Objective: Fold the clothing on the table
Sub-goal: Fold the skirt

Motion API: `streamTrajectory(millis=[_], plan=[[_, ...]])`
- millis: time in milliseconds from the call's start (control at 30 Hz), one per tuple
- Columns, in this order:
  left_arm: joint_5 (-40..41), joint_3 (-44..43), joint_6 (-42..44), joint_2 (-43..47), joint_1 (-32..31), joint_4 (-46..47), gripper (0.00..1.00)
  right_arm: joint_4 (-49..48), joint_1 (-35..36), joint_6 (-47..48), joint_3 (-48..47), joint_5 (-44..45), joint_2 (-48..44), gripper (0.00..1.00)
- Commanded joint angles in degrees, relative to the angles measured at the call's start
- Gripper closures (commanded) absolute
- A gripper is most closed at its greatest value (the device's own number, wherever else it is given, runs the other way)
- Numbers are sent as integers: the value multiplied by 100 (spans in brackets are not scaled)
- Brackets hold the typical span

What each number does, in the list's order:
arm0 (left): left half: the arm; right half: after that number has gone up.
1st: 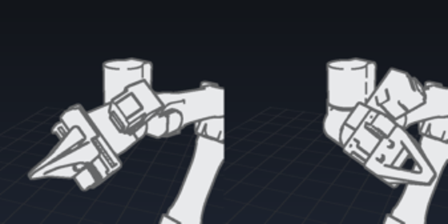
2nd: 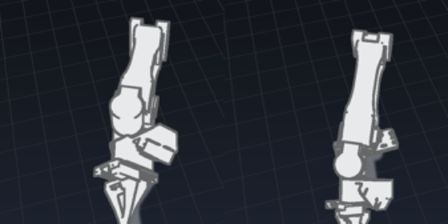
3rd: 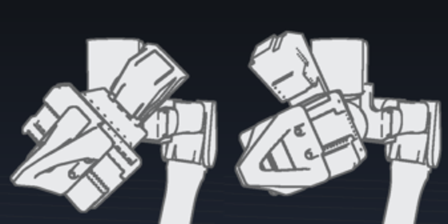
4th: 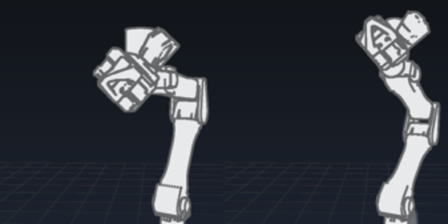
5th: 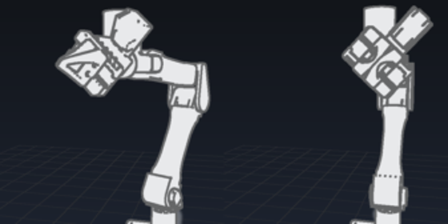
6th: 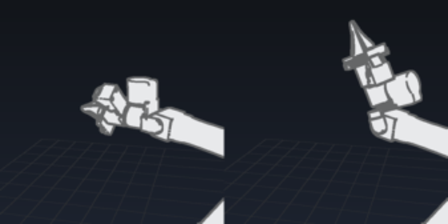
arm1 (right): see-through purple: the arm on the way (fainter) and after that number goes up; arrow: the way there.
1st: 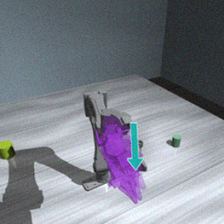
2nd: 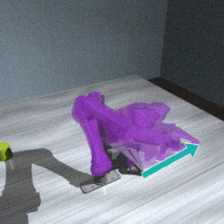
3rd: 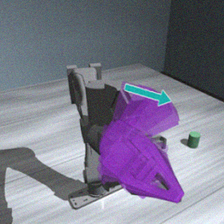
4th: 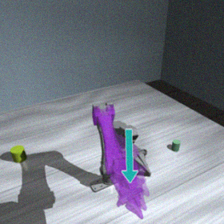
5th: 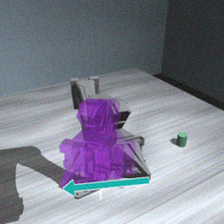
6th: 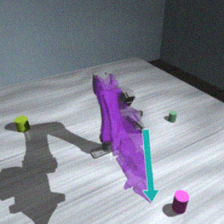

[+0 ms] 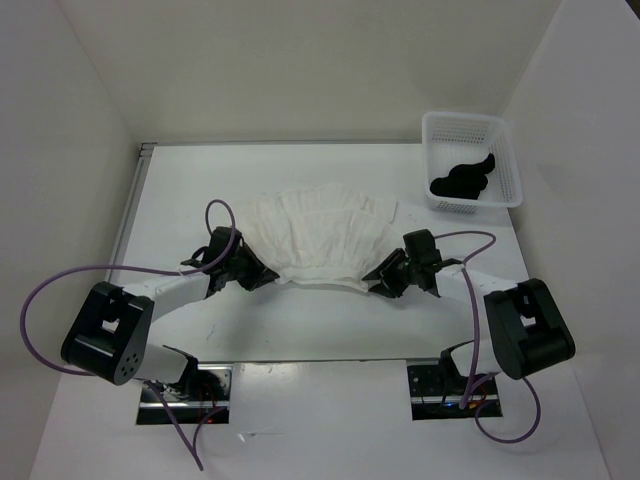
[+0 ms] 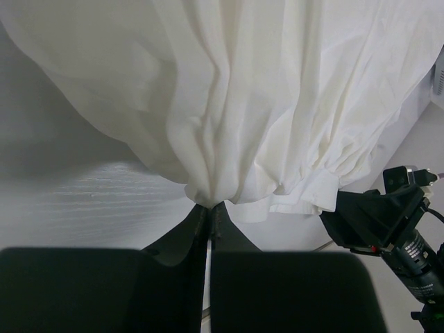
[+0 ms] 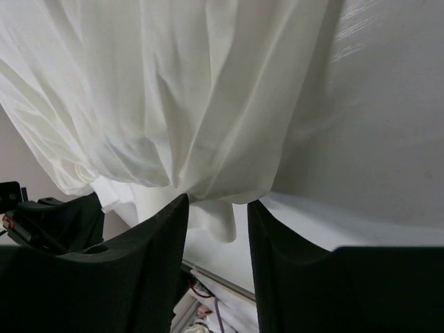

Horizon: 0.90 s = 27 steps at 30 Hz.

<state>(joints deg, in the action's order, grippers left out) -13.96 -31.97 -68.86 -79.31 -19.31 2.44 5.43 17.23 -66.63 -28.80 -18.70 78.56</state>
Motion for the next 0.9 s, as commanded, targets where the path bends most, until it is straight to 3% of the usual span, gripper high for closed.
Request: streamTrajectory(millis=[0, 67, 167, 200, 333, 467, 567, 867], plan=[[60, -91, 145, 126, -11, -6, 100, -201, 69, -43, -170, -116, -60, 56], [60, -91, 145, 126, -11, -6, 100, -139, 70, -43, -222, -116, -166, 56], [60, -91, 145, 126, -11, -6, 100, -69, 122, -43, -276, -116, -280, 66], [60, -38, 145, 126, -11, -6, 100, -69, 122, -43, -276, -116, -280, 76], [60, -38, 145, 126, -11, -6, 100, -121, 122, 61, -276, -116, -70, 100], [60, -89, 512, 126, -11, -225, 100, 422, 122, 553, -687, 173, -42, 100], [304, -284, 916, 275, -11, -726, 100, 950, 122, 686, -802, 647, -534, 100], [367, -179, 1138, 1242, -11, -1649, 100, 1881, 360, 485, -328, 701, -1833, 100]])
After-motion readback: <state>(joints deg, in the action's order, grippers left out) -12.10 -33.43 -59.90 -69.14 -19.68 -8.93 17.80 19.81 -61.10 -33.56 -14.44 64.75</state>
